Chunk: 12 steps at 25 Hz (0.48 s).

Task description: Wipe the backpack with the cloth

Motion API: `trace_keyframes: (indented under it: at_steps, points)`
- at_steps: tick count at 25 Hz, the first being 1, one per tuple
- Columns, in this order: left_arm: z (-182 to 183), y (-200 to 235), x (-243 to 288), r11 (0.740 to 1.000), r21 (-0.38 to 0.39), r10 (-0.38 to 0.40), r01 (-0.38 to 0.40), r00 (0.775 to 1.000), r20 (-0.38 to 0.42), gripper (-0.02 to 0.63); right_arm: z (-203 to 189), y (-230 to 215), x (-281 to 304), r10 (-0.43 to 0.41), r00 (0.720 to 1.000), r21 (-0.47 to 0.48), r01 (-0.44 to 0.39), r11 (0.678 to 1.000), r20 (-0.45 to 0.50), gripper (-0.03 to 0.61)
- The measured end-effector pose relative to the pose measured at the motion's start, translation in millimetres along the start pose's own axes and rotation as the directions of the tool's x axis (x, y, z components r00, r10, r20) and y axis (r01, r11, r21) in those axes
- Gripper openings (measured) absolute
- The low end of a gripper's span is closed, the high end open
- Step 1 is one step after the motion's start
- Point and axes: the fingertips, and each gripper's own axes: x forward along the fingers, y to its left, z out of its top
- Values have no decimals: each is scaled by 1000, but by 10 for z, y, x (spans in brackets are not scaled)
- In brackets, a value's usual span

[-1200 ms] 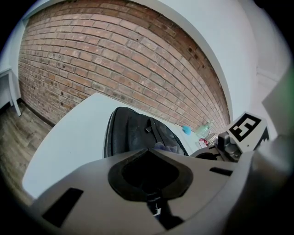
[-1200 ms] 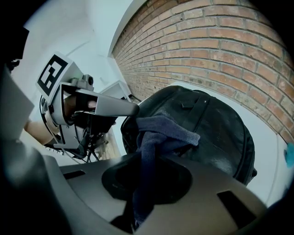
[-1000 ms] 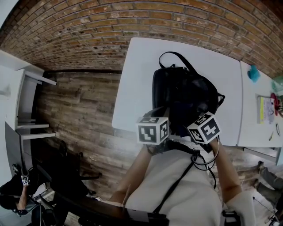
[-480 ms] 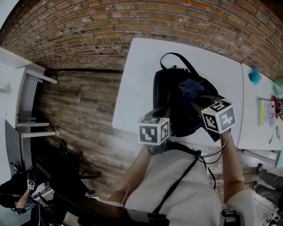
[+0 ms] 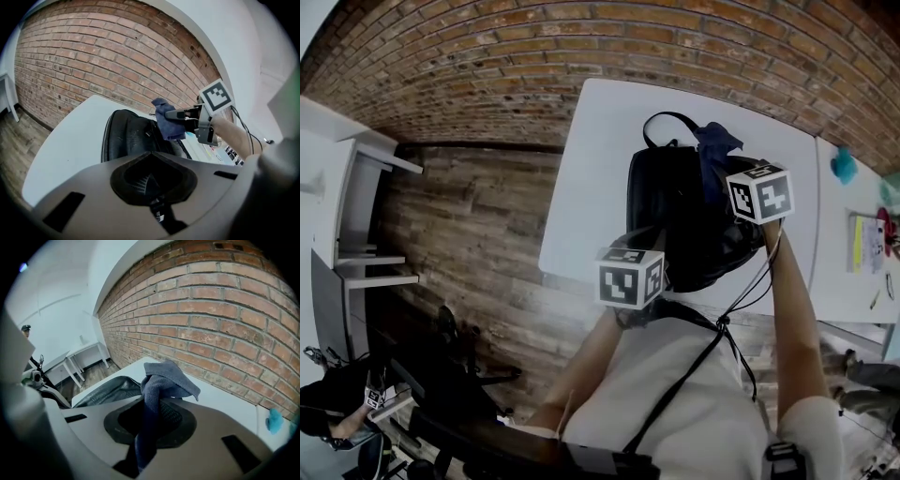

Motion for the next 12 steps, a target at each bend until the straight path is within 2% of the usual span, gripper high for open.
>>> trace_keyframes:
  at_steps: [6,12]
  points:
    - [-1,-3,6,1000,5,-3,3,1000,-6,3,-150,-222,299,-46,997,63,49,997,-58,46]
    - [-1,8,9,1000,7,-7,7,1000,-10,3,-283,-247,420,-61,994,80,69,994,-95,48]
